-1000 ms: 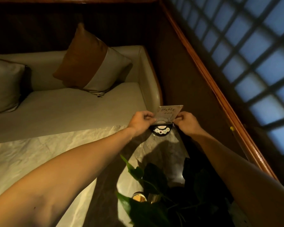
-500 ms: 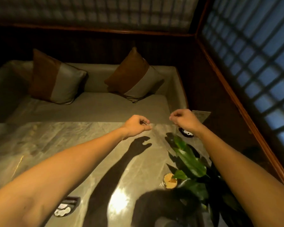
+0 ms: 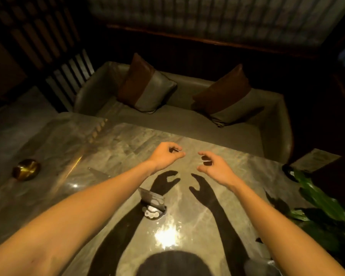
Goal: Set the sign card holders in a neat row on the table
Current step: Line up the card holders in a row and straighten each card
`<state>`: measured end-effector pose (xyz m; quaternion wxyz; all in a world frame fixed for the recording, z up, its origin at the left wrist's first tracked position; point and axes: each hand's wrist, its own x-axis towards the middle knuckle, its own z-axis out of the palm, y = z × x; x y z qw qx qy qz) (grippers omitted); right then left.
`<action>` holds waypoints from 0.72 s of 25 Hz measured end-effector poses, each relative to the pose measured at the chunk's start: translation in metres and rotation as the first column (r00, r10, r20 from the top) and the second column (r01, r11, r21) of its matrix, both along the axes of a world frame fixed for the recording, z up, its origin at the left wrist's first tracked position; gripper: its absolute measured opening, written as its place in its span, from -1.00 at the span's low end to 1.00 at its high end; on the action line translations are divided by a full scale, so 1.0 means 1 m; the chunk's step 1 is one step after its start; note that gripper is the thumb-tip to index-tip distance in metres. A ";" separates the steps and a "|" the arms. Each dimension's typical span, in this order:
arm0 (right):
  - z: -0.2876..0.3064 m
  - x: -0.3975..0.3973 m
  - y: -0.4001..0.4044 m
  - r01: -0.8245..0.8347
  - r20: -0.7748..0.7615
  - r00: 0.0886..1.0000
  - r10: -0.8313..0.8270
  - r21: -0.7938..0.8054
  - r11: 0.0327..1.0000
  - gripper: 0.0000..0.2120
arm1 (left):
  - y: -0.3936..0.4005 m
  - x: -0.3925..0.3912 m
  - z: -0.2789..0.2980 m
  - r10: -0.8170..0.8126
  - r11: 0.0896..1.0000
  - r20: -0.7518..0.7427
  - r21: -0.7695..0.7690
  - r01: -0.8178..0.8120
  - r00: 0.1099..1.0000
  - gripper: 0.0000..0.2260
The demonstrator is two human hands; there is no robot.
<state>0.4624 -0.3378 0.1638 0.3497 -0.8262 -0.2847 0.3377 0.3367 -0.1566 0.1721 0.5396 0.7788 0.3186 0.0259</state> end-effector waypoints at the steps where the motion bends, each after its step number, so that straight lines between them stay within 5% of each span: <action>1: -0.007 -0.019 0.009 -0.025 -0.028 0.999 0.025 -0.001 1.000 -0.41 | 0.007 -0.021 -0.006 0.040 0.999 0.007 -0.008 -0.040 0.999 -0.71; 9: -0.038 -0.110 0.034 -0.153 -0.252 0.956 0.149 0.002 0.988 -0.36 | 0.019 -0.108 -0.052 0.204 0.969 0.008 -0.146 -0.201 0.979 -0.80; 13: -0.050 -0.130 0.034 -0.047 -0.388 0.920 0.051 0.020 0.999 -0.47 | 0.018 -0.136 -0.070 0.318 0.891 -0.042 -0.328 -0.314 0.947 -0.76; 18: -0.070 -0.152 0.027 -0.059 -0.278 0.959 0.052 -0.019 0.998 -0.70 | 0.015 -0.157 -0.082 0.246 0.932 -0.050 -0.262 -0.250 0.968 -0.76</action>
